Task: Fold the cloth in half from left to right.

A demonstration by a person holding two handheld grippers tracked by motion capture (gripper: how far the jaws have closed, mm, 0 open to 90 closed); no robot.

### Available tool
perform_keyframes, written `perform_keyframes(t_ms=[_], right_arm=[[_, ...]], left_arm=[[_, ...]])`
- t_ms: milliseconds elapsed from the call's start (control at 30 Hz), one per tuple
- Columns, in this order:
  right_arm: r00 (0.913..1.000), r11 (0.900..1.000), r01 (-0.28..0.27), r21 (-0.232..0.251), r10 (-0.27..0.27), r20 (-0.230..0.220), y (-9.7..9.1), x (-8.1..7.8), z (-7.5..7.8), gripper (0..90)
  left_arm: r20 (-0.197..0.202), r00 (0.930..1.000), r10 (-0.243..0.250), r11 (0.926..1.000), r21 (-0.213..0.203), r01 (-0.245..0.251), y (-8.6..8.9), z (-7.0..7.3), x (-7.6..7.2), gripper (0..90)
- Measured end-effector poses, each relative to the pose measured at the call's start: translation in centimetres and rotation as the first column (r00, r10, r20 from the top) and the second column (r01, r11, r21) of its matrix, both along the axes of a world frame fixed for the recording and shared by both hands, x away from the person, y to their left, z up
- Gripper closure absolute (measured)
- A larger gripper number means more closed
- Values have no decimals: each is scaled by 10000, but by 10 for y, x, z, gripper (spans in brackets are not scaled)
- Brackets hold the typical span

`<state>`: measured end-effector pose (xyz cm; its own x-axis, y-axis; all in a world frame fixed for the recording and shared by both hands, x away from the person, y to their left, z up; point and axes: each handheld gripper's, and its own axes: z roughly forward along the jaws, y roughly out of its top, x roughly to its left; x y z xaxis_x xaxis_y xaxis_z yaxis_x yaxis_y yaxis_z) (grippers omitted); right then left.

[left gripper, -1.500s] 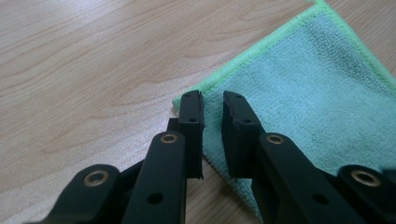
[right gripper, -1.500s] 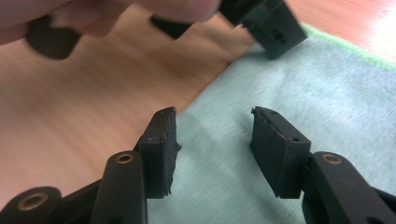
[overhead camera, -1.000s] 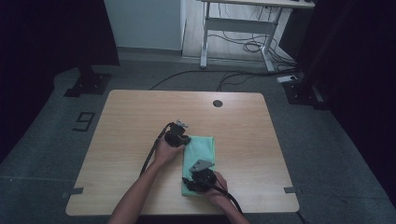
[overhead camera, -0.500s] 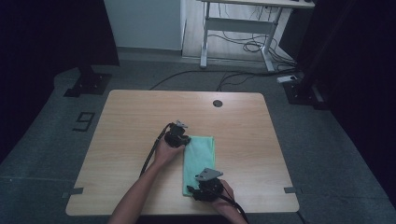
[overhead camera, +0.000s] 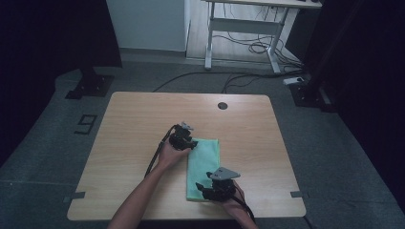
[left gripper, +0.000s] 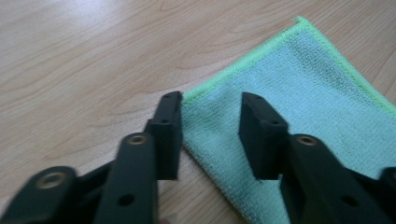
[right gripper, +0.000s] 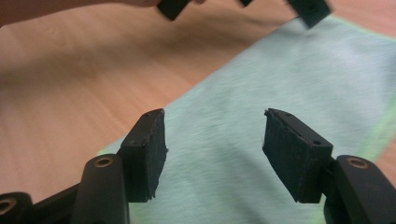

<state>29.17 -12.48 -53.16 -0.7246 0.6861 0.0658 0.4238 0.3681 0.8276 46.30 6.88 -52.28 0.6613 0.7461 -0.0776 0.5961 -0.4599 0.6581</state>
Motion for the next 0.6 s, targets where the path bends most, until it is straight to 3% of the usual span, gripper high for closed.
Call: perform_keyframes(t_ms=[267, 600], right_arm=[[9990, 9992, 400, 63, -399, -200, -11, 20, 0, 390], [9936, 9939, 1100, 100, -1097, -267, -24, 47, 2, 396]], left_arm=[[77, 9998, 166, 9963, -847, -159, 13, 11, -6, 454], [236, 9996, 120, 9935, -1138, -93, 28, 17, -14, 413]])
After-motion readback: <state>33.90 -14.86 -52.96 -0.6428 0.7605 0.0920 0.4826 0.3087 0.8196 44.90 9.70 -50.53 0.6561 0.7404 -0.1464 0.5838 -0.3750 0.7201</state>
